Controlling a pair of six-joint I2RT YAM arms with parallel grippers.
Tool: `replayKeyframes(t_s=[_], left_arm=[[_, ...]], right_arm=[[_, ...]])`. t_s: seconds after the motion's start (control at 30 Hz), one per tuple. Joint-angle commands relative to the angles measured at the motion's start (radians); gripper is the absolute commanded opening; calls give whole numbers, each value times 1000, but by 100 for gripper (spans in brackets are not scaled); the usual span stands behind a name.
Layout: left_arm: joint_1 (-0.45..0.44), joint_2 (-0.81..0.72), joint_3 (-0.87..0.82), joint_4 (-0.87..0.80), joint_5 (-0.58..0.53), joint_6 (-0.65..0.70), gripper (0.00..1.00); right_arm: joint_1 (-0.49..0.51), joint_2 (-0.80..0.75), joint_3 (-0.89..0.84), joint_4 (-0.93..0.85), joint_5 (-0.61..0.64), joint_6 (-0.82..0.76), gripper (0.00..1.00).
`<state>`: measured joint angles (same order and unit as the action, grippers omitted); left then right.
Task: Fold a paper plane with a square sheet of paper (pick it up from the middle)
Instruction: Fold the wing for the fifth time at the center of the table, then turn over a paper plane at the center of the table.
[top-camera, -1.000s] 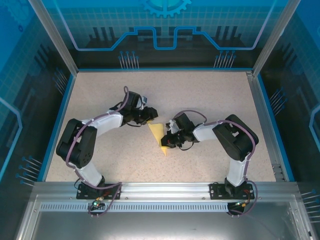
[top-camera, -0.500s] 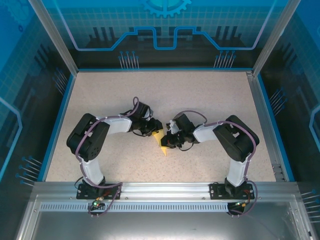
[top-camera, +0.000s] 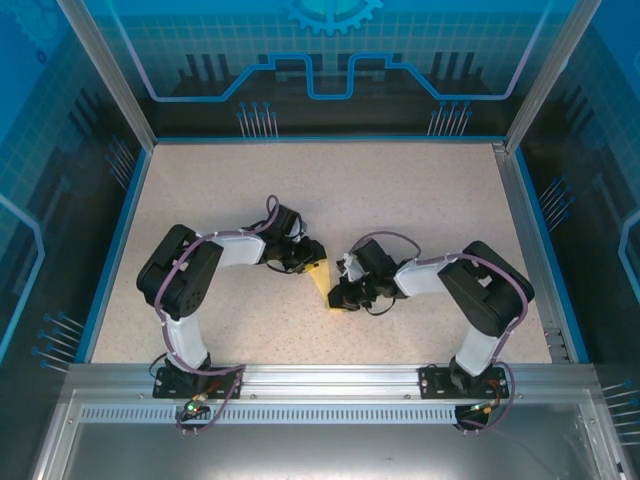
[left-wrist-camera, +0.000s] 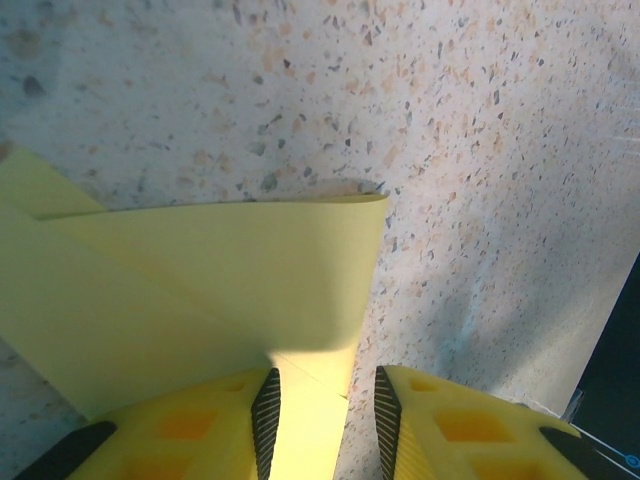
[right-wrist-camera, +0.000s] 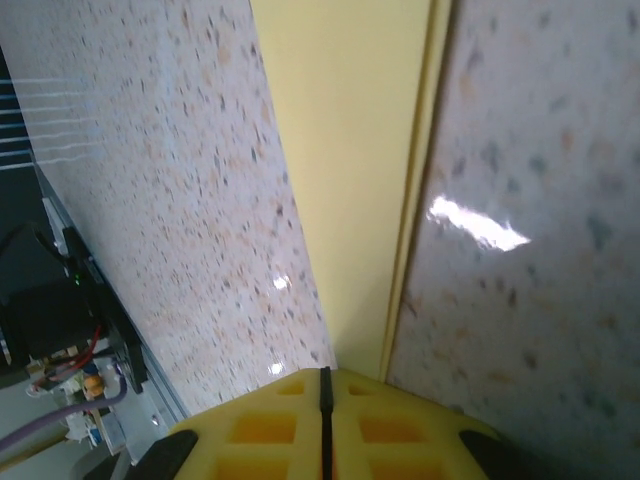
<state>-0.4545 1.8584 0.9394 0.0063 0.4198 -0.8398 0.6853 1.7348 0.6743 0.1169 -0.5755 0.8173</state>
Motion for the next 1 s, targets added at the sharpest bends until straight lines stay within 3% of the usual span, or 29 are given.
replayKeyframes(t_s=[0.0,0.1,0.17,0.4,0.57,0.67,0.8,0.97], left_arm=[[-6,56,-20,-28,-41,-5,35],[-6,42,-14,-34,-41,4,36],[-6,24,-8,-38,-39,22,36],[-11,-89,57,-146,-70,71,49],[-50,-176,134,-345,-228,102,65],[-83,-178,197,-508,-357,73,68],[-158,-137,286,-695,-514,42,68],[-223,-67,376,-809,-608,-17,69]], right_arm=[[25,-39,-51,-116,-9,-31,8],[22,-83,-56,-166,12,-51,8],[7,-141,-63,-203,90,-40,7],[-75,-320,-11,-334,315,-86,19],[-89,-397,33,-411,493,-116,26],[-100,-431,28,-402,558,-97,33],[-123,-443,10,-372,575,-57,41],[-153,-416,-5,-321,514,-42,42]])
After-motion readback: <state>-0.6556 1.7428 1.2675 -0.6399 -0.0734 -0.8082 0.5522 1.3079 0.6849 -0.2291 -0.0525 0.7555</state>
